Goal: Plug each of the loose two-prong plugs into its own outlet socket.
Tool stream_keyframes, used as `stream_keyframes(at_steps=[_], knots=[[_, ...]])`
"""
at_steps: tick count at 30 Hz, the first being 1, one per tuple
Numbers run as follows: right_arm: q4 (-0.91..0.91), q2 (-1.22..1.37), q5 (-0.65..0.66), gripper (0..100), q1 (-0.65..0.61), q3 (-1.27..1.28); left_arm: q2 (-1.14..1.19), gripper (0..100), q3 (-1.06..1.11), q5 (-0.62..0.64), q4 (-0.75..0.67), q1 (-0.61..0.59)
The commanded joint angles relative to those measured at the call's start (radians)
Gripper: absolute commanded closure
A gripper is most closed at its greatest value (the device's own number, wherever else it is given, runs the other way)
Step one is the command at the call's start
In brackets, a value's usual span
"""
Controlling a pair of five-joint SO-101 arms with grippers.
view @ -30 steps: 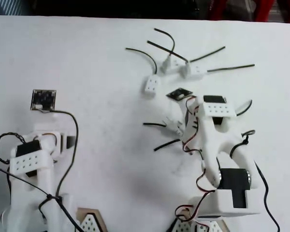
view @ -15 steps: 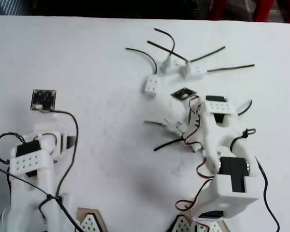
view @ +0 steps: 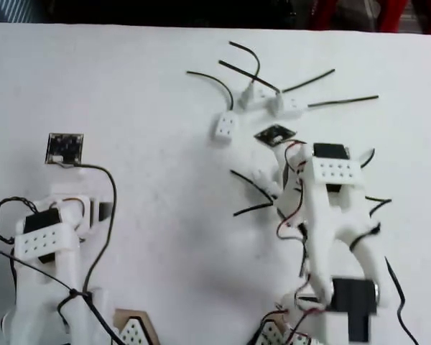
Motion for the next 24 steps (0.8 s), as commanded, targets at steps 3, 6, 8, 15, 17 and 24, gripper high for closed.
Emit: stream_keyframes(at_steps=[3,6,8,15,17,24], knots=[[0.045,-0.213,0.0,98.1,0.012,-0.018,-0.024,71,0.002,-0.003,-0.018,-0.005],[0.039,-0.302,-0.058,98.1,0.038,-0.02,-0.024,71,0.002,-0.003,-0.018,-0.005],[0.036,-0.361,-0.137,98.1,0.062,-0.031,-0.024,71,0.002,-0.003,-0.018,-0.005],[0.036,-0.486,-0.296,98.1,0.159,-0.155,-0.024,71,0.002,-0.003,-0.018,-0.005],[0.036,-0.492,-0.31,98.1,0.179,-0.183,-0.024,71,0.002,-0.003,-0.018,-0.005],[0.035,-0.493,-0.361,98.1,0.242,-0.252,-0.022,71,0.002,-0.003,-0.018,-0.005]])
